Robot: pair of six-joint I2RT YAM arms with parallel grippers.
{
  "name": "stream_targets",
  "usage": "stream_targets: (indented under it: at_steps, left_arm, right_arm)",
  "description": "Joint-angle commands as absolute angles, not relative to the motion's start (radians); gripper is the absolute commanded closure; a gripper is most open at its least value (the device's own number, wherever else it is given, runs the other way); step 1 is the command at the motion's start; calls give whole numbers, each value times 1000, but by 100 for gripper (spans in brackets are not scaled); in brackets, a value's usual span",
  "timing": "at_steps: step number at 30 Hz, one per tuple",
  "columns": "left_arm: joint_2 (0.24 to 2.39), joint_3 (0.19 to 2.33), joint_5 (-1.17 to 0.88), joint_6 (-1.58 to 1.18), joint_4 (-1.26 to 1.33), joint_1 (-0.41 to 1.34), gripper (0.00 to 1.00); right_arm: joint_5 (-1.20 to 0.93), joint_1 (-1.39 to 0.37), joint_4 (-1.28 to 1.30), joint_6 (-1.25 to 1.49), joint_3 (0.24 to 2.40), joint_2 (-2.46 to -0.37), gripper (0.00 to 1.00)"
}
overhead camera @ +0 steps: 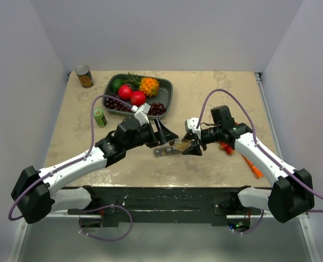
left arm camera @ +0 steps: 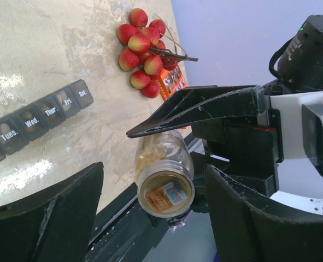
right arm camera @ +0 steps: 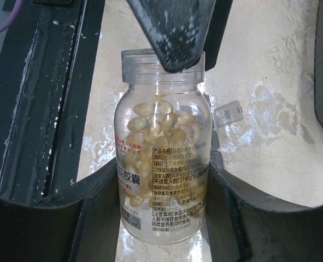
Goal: Sort the pills into containers
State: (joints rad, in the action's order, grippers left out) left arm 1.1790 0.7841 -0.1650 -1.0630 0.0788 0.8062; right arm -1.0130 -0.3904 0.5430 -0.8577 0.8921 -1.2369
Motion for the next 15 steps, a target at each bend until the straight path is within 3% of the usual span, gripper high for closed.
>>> stream_targets:
  at_steps: [1,4,7,8,12,15]
  left_arm:
    - [1195,839,-175,-1054,69,819,25]
    - [1210,848,-195,-1040,61,828,35]
    - [1229,857,-221,-1011,60,833,64]
    - [1233,857,-228,-985,63,834,78]
    - [1230,830,-288,-829,126,834,92]
    - [1220,744,-469,-623,303,816,100]
  right_arm:
    - [-1032,-388,508,-854,923,-1230,100]
    - [-1031,-390,505,-851,922,-1230,100]
    - [-1031,-390,503,-850,922,-1230,100]
    - [-1029,-388,503,-847,922,-1232,100]
    - [-1034,-388,503,-847,922,-1232,100]
    - [-1037,-388,503,-848,922,-1229,100]
